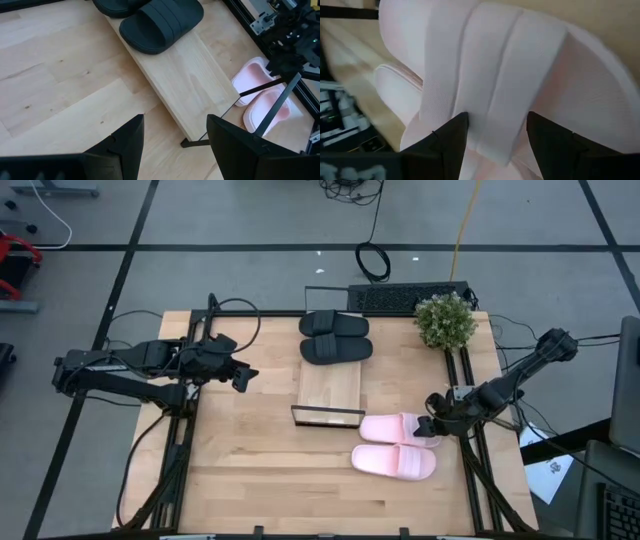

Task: Pick and place slides into the shelf
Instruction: Put the top pink slides on the shelf

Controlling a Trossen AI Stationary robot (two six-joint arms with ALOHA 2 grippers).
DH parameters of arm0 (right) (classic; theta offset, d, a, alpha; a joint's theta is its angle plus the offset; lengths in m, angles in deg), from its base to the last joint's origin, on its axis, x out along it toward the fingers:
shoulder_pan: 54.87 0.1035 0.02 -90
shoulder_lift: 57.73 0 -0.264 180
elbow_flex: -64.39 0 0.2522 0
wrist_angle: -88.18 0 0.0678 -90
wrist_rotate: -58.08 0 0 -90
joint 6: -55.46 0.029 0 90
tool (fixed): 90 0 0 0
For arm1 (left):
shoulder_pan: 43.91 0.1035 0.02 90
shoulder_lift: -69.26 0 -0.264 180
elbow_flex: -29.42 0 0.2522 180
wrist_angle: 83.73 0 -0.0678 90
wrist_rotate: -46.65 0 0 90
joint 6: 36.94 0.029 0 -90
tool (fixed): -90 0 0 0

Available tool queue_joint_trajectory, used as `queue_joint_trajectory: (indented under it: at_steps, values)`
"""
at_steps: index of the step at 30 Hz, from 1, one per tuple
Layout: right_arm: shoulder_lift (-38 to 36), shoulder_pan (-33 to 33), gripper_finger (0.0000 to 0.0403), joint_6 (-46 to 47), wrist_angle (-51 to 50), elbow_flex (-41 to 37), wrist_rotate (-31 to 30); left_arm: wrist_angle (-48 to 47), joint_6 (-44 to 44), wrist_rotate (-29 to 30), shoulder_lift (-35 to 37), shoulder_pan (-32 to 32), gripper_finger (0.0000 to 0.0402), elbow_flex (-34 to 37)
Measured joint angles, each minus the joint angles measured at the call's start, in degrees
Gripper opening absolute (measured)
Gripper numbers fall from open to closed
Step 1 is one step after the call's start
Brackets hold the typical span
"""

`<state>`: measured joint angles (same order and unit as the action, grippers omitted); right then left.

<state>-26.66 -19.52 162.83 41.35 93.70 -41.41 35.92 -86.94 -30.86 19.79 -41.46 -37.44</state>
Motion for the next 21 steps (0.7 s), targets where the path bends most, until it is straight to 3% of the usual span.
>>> queue_joint_trajectory:
  at_steps: [9, 16, 21]
  values:
    - [0.04, 0.02, 0.0196, -0.35, 11.01, -3.70, -0.89, 0.00, 0.15, -0.02, -0.01, 0.01, 0.0209, 0.02]
    - [0.04, 0.00, 0.0195, -0.47, 12.12, -4.00, -1.22, 0.00, 0.15, -0.04, -0.02, 0.02, 0.0209, 0.02]
    - [0.04, -0.02, 0.0165, -0.48, 12.29, -4.00, -1.29, 0.02, 0.15, -0.09, -0.02, 0.00, 0.0209, 0.02]
